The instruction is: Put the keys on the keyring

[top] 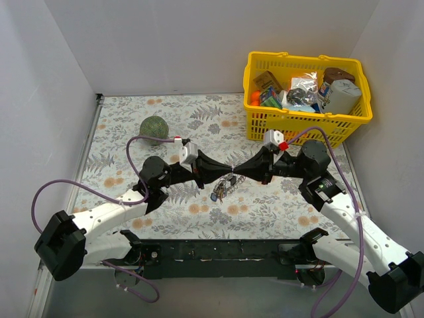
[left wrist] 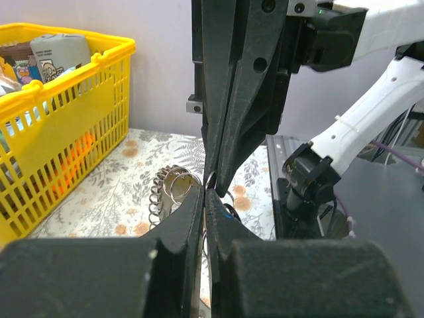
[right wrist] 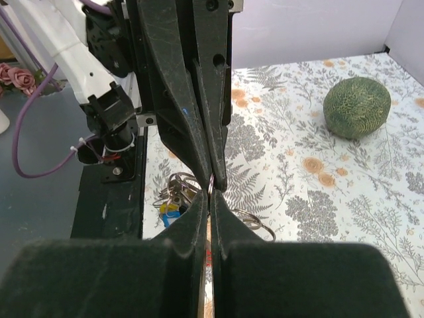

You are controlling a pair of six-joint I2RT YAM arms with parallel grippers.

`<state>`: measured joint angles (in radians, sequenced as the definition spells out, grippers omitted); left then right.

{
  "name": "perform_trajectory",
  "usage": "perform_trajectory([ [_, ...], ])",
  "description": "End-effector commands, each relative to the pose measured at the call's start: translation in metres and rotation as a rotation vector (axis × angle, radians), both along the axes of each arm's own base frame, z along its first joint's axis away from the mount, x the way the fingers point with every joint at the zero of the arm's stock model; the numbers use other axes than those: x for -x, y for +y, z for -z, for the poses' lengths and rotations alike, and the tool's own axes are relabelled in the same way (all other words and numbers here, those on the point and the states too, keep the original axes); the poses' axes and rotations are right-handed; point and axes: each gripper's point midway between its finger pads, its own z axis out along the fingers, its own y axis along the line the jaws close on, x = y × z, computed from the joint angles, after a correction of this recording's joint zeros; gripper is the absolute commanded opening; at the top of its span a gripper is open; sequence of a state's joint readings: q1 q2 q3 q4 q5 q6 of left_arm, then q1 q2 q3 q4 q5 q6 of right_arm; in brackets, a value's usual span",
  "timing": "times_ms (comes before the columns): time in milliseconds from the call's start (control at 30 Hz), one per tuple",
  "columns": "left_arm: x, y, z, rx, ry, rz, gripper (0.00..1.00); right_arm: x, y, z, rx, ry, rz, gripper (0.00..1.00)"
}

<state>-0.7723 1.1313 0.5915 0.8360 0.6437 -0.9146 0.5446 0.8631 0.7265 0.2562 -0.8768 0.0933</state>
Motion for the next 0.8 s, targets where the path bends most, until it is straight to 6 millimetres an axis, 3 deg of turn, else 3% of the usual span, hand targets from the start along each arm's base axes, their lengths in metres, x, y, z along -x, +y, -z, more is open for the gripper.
perform_trajectory([
  [0,0.001,0.007,-0.024,-0.011,-0.085,-0.024,0.03,-0.003,0.000,-0.011,0.031,-0.052,0.004,0.01],
  [133,0.001,0.006,-0.020,-0.082,-0.102,-0.021,0.13,-0.003,0.001,-0.008,0.069,-0.045,-0.014,0.01],
  [167,0.000,0.006,-0.011,-0.125,-0.092,-0.021,0.14,-0.005,0.001,-0.005,0.078,-0.038,-0.014,0.01],
  [467,-0.003,0.009,0.013,-0.333,-0.082,-0.005,0.45,-0.007,0.003,0.008,0.165,0.001,-0.058,0.01],
  [500,-0.004,0.008,0.008,-0.340,-0.100,-0.005,0.47,-0.007,0.004,0.006,0.165,-0.005,-0.061,0.01],
  [567,-0.003,0.008,0.018,-0.392,-0.072,0.016,0.49,-0.009,0.004,0.012,0.191,0.010,-0.067,0.01],
  [633,-0.001,0.006,0.014,-0.419,-0.093,0.048,0.49,-0.007,0.004,0.013,0.204,0.016,-0.086,0.01],
  [667,-0.001,0.006,0.027,-0.466,-0.055,0.066,0.48,-0.008,0.005,0.015,0.211,0.014,-0.090,0.01],
  [733,-0.002,0.004,0.022,-0.484,-0.072,0.082,0.46,-0.008,0.005,0.016,0.223,0.022,-0.096,0.01],
  [767,-0.002,0.004,0.031,-0.519,-0.043,0.097,0.46,-0.009,0.005,0.018,0.228,0.022,-0.097,0.01],
])
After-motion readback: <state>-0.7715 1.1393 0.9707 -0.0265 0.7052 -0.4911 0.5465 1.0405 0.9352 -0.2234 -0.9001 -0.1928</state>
